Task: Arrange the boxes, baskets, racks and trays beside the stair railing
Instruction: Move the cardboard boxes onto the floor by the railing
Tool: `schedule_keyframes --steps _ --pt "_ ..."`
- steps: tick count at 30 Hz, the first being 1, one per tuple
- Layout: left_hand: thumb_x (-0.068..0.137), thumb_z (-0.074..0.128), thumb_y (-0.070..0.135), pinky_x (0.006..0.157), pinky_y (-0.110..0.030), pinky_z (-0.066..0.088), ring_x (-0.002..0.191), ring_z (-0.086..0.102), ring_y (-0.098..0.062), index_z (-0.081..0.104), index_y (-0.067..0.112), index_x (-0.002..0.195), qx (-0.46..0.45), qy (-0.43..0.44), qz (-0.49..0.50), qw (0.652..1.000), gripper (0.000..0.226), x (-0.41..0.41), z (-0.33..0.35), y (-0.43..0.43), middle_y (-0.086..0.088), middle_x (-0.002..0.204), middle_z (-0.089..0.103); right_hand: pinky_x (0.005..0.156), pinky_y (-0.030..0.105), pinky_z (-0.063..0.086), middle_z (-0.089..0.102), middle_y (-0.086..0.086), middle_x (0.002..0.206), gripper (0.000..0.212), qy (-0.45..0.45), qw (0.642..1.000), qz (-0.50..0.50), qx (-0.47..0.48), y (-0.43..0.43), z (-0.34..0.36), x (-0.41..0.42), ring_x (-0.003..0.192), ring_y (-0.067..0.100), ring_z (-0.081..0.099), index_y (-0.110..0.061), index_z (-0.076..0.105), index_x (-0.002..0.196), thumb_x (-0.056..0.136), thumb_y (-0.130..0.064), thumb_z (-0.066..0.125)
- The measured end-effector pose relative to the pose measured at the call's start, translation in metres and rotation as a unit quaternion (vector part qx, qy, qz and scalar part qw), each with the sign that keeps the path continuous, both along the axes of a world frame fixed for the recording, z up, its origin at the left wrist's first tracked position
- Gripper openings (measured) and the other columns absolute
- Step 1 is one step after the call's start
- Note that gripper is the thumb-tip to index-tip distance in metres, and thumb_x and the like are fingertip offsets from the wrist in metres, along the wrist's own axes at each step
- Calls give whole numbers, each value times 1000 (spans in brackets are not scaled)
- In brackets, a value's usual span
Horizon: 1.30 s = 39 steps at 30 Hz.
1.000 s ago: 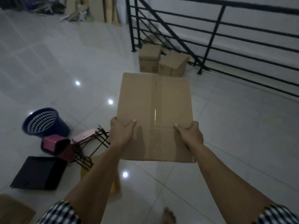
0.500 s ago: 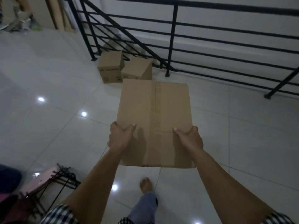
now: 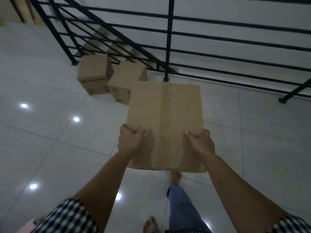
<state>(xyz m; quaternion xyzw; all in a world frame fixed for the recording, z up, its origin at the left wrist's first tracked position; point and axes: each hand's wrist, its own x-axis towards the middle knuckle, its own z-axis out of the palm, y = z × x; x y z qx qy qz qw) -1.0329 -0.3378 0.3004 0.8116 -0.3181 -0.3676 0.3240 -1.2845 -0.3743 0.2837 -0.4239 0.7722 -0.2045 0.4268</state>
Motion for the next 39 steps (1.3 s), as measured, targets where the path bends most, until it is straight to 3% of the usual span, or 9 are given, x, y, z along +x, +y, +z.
schedule_keyframes --steps 4,10,18,25,30,35,39 --pt "55 63 75 94 -54 50 112 58 -31 38 15 133 32 -11 0 999 102 13 -25 -90 -4 126 53 95 46 48 57 8 133 78 -20 999 7 27 -87 -27 12 118 36 57 -18 39 134 79 -63 70" --pt "77 72 54 98 -53 49 119 52 -35 33 11 142 85 -17 -17 996 87 36 -60 -204 -12 136 45 101 45 46 53 8 140 81 -16 998 21 62 -206 -53 28 125 35 53 -18 36 140 81 -62 70" --pt "75 70 59 100 -53 47 122 52 -35 35 10 143 122 9 -65 990 91 76 -111 -358 -12 137 49 102 44 45 52 11 141 80 22 995 9 93 -351 -108 65 126 37 52 -15 35 141 83 -59 68" --pt "85 71 41 101 -42 47 122 53 -33 41 4 140 148 -2 -117 982 72 109 -187 -485 -13 135 53 101 44 42 51 14 141 82 38 993 1 108 -461 -192 103 127 39 51 -12 31 144 86 -55 68" --pt "83 74 35 98 -46 50 119 56 -31 48 8 135 175 48 -137 974 64 129 -263 -549 -11 129 57 100 45 43 51 12 141 86 35 992 7 124 -524 -271 115 125 37 52 -14 27 147 85 -56 68" --pt "82 73 44 103 -49 45 128 45 -37 33 6 145 238 -20 -153 959 84 137 -329 -594 -15 140 44 102 46 45 50 11 142 86 37 991 13 131 -569 -329 117 125 37 53 -18 26 149 85 -58 67" --pt "84 67 49 105 -49 41 127 42 -40 27 10 149 271 -50 -164 947 85 135 -362 -620 -19 146 32 103 48 44 52 10 140 83 44 992 13 118 -592 -359 117 125 37 53 -20 29 147 84 -59 67"
